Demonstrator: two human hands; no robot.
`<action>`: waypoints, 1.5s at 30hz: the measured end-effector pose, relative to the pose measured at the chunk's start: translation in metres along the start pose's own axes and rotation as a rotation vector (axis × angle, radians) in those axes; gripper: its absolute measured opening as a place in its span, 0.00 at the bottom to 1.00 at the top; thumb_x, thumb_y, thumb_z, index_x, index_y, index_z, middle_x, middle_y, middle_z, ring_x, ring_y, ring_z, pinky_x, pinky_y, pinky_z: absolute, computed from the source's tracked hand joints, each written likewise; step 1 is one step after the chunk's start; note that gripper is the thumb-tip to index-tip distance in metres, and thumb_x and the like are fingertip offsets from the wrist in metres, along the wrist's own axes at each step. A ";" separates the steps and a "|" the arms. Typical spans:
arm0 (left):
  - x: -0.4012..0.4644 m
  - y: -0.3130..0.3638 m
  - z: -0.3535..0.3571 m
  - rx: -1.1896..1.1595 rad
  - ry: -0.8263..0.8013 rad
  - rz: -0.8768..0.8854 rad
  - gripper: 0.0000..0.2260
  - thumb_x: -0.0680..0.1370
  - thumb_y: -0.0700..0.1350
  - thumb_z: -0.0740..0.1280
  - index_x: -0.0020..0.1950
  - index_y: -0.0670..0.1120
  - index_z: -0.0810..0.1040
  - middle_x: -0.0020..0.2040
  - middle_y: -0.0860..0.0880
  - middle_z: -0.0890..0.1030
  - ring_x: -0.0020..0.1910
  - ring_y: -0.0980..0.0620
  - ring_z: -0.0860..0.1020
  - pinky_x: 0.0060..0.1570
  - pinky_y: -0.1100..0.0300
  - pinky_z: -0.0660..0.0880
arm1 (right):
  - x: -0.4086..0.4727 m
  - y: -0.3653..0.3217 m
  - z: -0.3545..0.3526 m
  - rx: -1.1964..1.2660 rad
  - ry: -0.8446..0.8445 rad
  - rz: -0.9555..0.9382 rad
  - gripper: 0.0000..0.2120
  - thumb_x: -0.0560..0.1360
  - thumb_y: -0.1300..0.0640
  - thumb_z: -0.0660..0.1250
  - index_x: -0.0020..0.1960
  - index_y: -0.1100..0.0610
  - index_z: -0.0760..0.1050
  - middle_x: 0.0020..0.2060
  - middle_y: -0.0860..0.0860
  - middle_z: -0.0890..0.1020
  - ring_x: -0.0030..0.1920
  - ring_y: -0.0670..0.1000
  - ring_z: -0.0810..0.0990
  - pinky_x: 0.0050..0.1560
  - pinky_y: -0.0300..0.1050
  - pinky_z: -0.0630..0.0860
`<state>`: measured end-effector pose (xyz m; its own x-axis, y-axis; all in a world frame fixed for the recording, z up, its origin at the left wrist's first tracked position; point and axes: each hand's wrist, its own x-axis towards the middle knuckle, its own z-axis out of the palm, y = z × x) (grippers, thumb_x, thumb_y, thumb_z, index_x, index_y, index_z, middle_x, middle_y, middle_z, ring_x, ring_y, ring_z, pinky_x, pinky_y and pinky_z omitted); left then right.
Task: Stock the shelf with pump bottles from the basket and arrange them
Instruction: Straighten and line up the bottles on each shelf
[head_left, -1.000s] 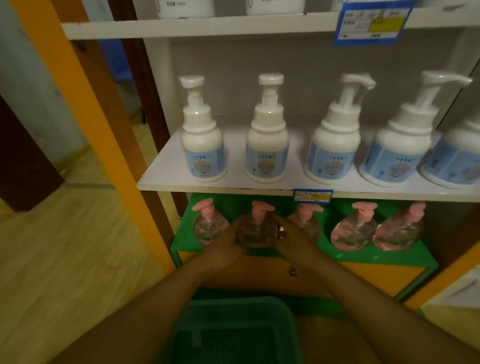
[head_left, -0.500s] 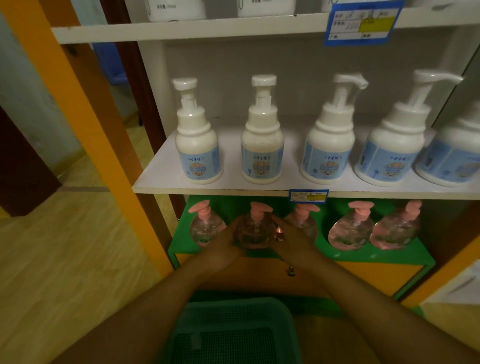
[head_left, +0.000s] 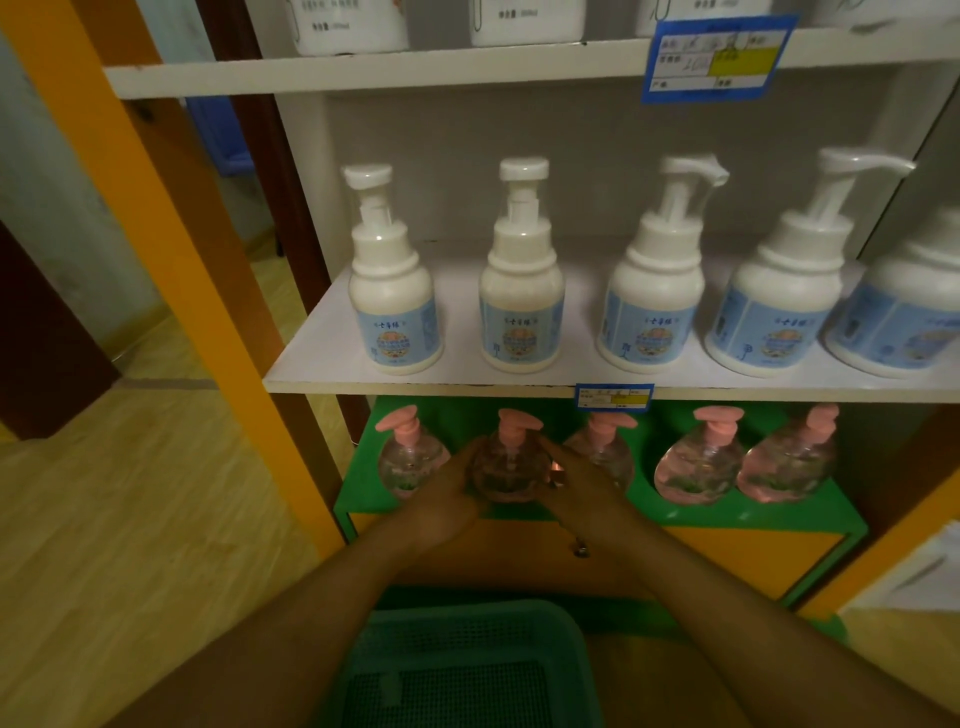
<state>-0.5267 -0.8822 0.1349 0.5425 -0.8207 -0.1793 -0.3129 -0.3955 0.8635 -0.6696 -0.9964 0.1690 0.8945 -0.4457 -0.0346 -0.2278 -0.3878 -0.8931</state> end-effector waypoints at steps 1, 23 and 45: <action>-0.001 0.000 -0.001 0.003 -0.011 0.013 0.27 0.75 0.40 0.65 0.72 0.54 0.63 0.50 0.67 0.70 0.52 0.61 0.73 0.59 0.60 0.72 | 0.000 0.000 0.000 0.003 -0.002 0.002 0.22 0.78 0.60 0.63 0.53 0.32 0.62 0.43 0.30 0.71 0.39 0.28 0.74 0.33 0.20 0.69; -0.090 0.145 -0.063 -0.144 0.105 0.254 0.09 0.79 0.39 0.63 0.53 0.48 0.81 0.48 0.54 0.84 0.48 0.62 0.81 0.43 0.70 0.78 | -0.041 -0.102 -0.082 -0.058 0.180 -0.113 0.08 0.77 0.52 0.64 0.52 0.41 0.76 0.47 0.37 0.79 0.48 0.37 0.79 0.43 0.31 0.75; -0.078 0.368 -0.084 0.062 0.198 0.505 0.25 0.77 0.40 0.65 0.72 0.53 0.62 0.74 0.52 0.65 0.71 0.51 0.66 0.62 0.57 0.68 | -0.063 -0.261 -0.231 -0.131 0.452 -0.276 0.28 0.76 0.57 0.65 0.73 0.50 0.60 0.72 0.51 0.68 0.65 0.51 0.73 0.63 0.49 0.71</action>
<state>-0.6186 -0.9292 0.5064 0.4475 -0.8238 0.3479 -0.6150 -0.0010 0.7885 -0.7552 -1.0542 0.5077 0.6801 -0.6041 0.4154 -0.0794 -0.6240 -0.7774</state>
